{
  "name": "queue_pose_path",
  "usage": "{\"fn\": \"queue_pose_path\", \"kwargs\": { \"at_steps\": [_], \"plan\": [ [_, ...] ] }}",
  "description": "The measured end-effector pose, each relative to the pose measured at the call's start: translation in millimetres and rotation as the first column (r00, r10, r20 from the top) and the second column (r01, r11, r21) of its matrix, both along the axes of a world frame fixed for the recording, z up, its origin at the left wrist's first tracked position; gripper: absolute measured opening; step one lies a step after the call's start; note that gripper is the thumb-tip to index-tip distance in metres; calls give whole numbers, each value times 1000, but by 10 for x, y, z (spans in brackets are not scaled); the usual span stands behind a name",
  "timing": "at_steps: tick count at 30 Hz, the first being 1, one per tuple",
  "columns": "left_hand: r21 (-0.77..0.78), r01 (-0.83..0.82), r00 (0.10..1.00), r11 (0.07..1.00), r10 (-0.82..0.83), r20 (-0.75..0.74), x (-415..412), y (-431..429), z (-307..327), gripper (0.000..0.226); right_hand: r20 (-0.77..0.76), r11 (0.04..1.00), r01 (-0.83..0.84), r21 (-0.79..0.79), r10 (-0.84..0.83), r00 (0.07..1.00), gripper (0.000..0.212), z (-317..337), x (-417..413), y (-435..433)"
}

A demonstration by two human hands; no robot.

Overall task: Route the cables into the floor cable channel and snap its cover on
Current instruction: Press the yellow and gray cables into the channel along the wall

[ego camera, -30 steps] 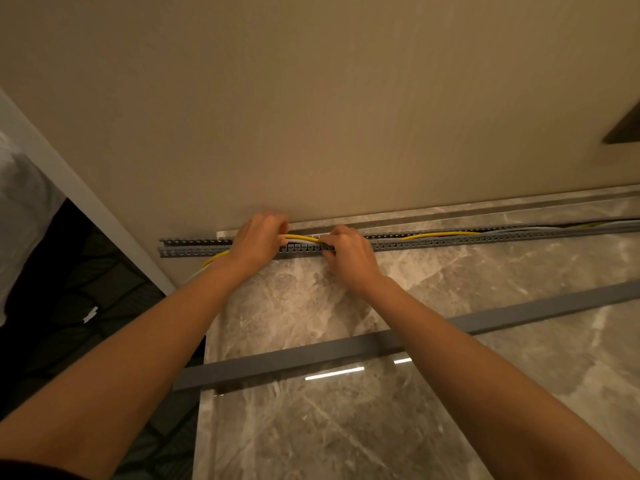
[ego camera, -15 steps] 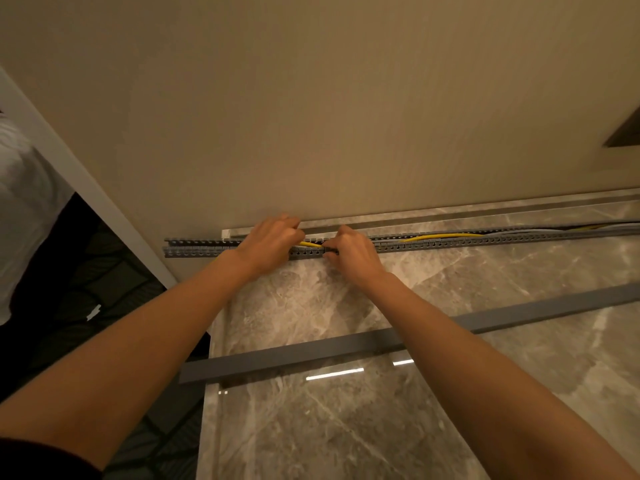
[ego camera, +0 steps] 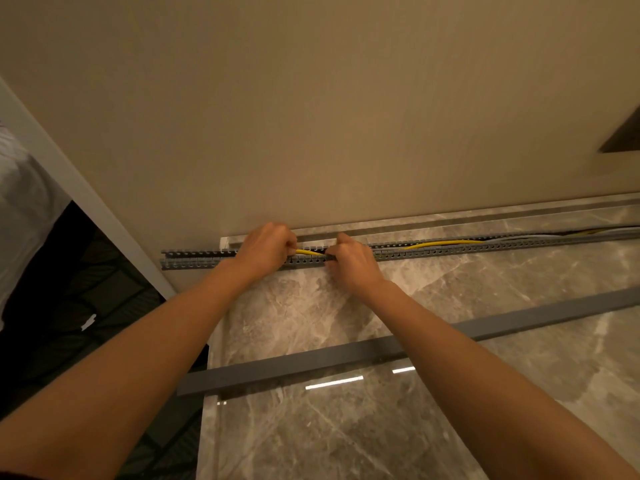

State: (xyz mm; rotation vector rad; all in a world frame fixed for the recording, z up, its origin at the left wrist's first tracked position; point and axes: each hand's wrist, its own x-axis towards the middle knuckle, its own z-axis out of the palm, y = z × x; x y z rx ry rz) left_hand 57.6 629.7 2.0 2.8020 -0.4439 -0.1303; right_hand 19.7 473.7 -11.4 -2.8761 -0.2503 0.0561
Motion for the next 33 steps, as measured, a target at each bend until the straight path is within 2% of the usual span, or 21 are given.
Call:
{"fn": "queue_pose_path", "kwargs": {
  "at_steps": [4,6,8,10,13,16,19,23,25,28,30,33],
  "plan": [
    [-130,-313,948,941,302,-98,39,-115,69,32,-9,1000,0,6,0,1000,30,-9,13,-29],
    [-119,-353,931,928,336,-145,80,-133,117,22,-20,1000,8,24,-7,1000,28,0,18,-32],
    [-139,-366,923,920,340,-180,90,-150,116,10,-36,999,16,44,-15,999,26,11,28,-39],
    [-134,-341,934,931,319,-159,75,-186,96,15,-44,998,17,55,-14,999,25,10,34,-41],
    [-55,-269,963,962,267,-40,-22,-238,65,14,-35,999,5,38,-3,999,27,0,31,-51],
    [39,-147,987,988,143,74,-106,-197,29,16,-3,999,-32,-26,32,999,33,-6,22,-57],
    [-80,-144,984,986,152,94,-139,-39,39,21,86,993,7,-116,3,996,29,-23,-4,25],
    [-291,-286,927,913,340,159,-100,397,125,27,148,994,68,-90,-54,987,27,9,-26,392],
    [-339,-401,875,851,465,133,-90,668,109,32,183,998,30,-48,-21,983,33,26,-21,605],
    [-401,-609,763,684,643,-61,-123,1037,14,41,156,991,-126,43,118,981,38,32,-6,933],
    [-521,-680,684,516,702,-198,-153,1179,-37,49,92,970,-219,101,210,973,41,14,20,1107],
    [-624,-747,561,231,723,-404,-171,1299,-85,49,1,966,-222,131,224,975,41,-18,94,1216]
  ]
}}
